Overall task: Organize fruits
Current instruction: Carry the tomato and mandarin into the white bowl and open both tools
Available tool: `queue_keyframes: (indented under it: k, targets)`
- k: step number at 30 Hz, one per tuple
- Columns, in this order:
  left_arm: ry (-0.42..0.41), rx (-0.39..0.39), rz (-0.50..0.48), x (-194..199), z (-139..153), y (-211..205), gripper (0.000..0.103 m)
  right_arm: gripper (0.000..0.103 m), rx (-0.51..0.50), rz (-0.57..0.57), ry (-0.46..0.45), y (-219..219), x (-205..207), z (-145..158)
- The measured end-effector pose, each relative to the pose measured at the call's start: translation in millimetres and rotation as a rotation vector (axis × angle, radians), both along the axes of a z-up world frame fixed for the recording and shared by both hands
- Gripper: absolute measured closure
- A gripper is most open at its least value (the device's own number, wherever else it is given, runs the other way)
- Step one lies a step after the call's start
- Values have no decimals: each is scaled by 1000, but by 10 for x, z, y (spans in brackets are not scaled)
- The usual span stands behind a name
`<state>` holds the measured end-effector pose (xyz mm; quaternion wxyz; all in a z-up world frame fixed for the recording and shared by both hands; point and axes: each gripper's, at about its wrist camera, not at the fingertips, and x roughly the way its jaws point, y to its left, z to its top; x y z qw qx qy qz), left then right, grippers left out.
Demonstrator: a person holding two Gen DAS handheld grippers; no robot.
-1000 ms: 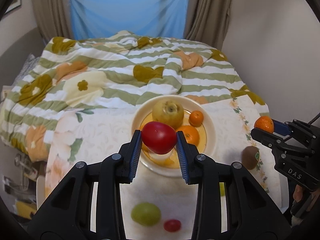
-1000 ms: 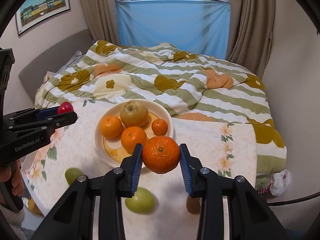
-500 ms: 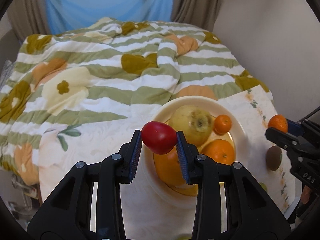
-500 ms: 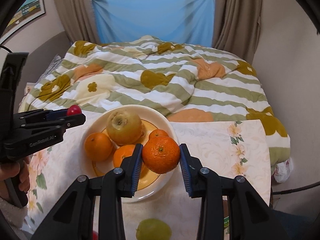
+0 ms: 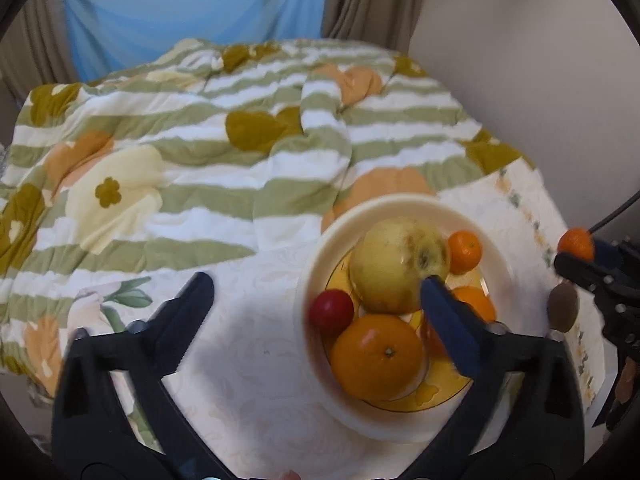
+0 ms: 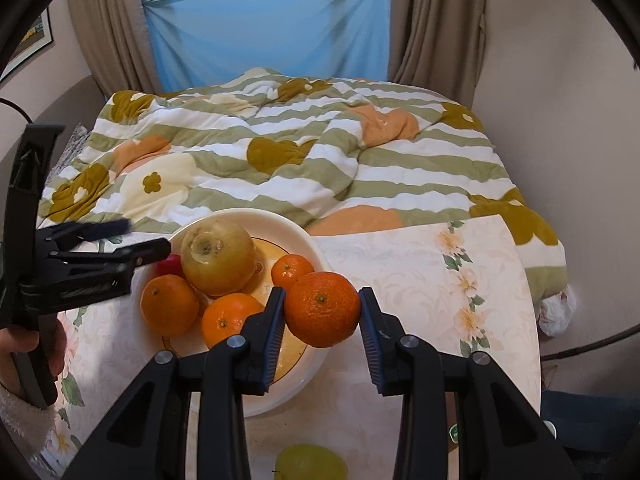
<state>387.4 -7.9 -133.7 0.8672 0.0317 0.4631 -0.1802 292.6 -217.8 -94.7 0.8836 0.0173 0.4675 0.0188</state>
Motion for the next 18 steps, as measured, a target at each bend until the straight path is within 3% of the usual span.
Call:
queue_keyframes:
  k: [11, 18]
  targets:
    - [-26, 27, 96, -248, 297, 255, 0, 69, 57, 65, -13, 11, 62, 109]
    - [-28, 40, 176, -503, 420, 471, 0, 69, 116, 152, 20, 79, 261, -49]
